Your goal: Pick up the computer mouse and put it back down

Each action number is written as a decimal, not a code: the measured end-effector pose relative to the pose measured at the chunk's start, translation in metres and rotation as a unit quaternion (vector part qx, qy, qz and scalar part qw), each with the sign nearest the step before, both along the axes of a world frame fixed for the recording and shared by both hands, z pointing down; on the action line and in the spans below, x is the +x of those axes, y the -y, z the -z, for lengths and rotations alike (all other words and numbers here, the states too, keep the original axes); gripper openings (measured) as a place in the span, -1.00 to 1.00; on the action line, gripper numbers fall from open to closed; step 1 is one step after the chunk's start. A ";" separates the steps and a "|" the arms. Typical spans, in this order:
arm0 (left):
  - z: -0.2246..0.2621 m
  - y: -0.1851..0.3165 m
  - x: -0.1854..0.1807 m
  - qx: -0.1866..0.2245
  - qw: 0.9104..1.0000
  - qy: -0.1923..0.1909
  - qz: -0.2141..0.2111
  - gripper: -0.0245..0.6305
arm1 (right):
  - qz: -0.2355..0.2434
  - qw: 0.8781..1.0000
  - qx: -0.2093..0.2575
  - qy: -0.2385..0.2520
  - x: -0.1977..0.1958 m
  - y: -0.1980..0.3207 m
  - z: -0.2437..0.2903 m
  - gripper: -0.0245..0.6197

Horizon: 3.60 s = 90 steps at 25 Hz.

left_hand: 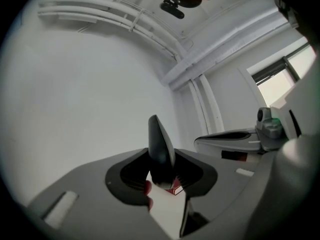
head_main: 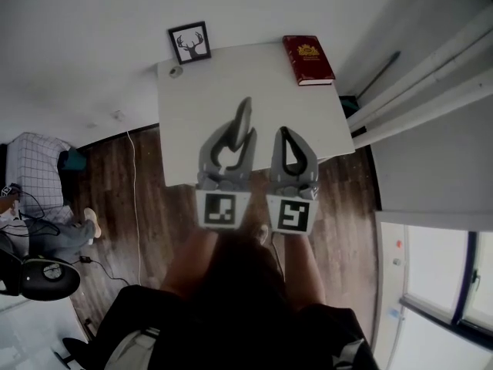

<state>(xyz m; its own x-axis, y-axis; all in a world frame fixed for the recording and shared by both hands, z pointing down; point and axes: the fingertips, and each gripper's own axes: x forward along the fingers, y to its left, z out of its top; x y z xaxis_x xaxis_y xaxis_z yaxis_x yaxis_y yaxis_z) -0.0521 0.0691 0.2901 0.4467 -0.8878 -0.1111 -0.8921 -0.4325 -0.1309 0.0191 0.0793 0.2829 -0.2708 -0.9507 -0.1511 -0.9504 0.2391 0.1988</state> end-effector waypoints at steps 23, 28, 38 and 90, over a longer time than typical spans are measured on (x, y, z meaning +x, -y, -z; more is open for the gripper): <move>0.001 -0.016 0.025 0.008 1.000 0.008 0.006 -0.50 | 0.000 1.000 0.004 -0.007 0.024 -0.016 0.002 -0.88; -0.001 -0.013 0.029 0.008 1.000 0.009 0.001 -0.50 | 0.002 1.000 0.005 -0.011 0.027 -0.014 -0.001 -0.88; -0.009 -0.014 0.045 -0.003 1.000 0.017 -0.007 -0.49 | 0.004 1.000 0.008 -0.008 0.042 -0.016 -0.004 -0.88; -0.142 0.239 0.087 -0.157 0.981 0.036 -0.112 -0.49 | -0.077 0.991 -0.108 -0.031 0.070 0.221 -0.100 -0.88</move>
